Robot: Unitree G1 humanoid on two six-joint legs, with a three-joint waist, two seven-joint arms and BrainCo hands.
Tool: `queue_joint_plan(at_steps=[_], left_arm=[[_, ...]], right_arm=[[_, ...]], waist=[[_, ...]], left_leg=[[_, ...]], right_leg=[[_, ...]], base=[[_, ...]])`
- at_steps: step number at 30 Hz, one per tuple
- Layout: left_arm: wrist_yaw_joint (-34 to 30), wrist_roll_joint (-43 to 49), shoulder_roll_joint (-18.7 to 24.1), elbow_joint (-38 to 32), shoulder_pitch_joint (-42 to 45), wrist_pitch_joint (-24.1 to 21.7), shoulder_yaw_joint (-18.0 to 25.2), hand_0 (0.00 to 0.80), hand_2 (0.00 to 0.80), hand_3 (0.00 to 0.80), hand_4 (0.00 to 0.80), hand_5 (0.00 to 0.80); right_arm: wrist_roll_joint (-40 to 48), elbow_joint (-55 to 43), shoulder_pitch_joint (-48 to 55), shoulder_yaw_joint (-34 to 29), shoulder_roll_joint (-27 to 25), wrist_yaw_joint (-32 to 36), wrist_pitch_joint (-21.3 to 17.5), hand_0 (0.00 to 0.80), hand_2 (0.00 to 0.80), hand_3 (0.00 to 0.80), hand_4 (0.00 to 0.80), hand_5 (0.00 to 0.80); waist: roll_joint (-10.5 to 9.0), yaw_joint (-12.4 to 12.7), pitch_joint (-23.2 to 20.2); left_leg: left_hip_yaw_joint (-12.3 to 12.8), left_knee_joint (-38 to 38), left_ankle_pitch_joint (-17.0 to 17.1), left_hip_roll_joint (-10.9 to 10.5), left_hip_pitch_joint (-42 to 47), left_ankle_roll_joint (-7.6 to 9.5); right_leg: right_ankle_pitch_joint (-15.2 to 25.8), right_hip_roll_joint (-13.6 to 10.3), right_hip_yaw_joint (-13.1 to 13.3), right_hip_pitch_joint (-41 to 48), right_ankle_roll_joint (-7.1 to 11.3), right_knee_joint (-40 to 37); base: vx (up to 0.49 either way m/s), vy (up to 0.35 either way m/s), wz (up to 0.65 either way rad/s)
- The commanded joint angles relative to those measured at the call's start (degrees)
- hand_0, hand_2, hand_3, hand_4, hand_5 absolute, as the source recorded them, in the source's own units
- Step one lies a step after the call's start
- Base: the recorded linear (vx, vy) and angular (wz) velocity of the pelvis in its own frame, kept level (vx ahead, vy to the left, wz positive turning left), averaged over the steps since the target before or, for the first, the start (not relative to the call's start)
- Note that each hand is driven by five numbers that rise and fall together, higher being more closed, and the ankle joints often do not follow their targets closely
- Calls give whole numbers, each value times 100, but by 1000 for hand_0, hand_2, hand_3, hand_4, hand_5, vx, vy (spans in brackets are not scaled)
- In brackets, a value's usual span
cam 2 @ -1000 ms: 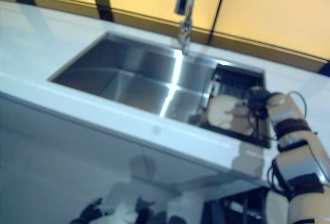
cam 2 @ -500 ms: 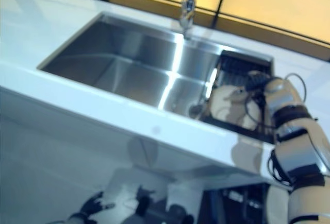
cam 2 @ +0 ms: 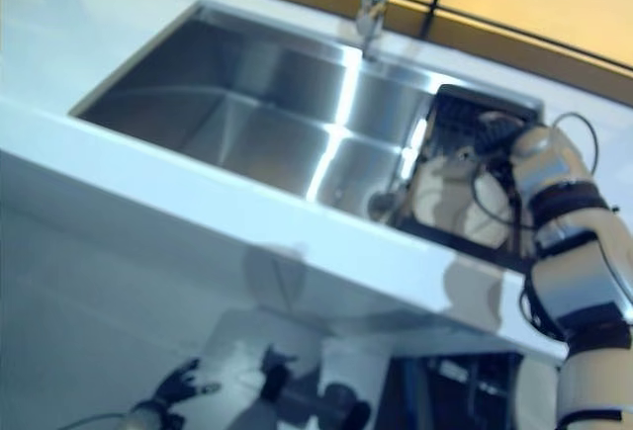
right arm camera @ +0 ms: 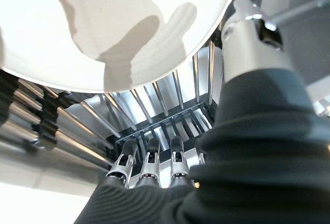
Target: Take plates into dishwasher
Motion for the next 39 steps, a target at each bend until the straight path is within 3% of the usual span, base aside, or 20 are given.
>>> queue_joint_plan(at_steps=[1, 19, 39], left_arm=[[3, -172, 221, -341, 32, -212, -279, 0, 0, 0, 0, 0], [-2, -233, 258, -371, -113, -277, -242, 0, 0, 0, 0, 0], [-126, -434, 398, -665, 28, -323, -215, 0, 0, 0, 0, 0]], right_arm=[[-126, -407, -700, 623, -456, -14, -5, 0, 0, 0, 0, 0], [-220, -214, -533, 671, -423, 599, -263, 0, 0, 0, 0, 0], [-316, -177, -606, 715, -480, 625, -377, 0, 0, 0, 0, 0]], waist=[[-28, 73, -55], [-35, 73, 136], [77, 141, 362]], left_leg=[[-33, -91, 454, 115, -457, 66], [2, -88, 519, 149, -693, 66], [-31, -29, 568, 124, -933, 80]], right_leg=[[-495, -114, 67, 3, 79, 927], [-466, -114, 47, -277, 89, 1018], [-489, -134, 46, -532, 105, 1165]], base=[[-73, -12, -1], [-14, -1, 0], [0, 0, 0]])
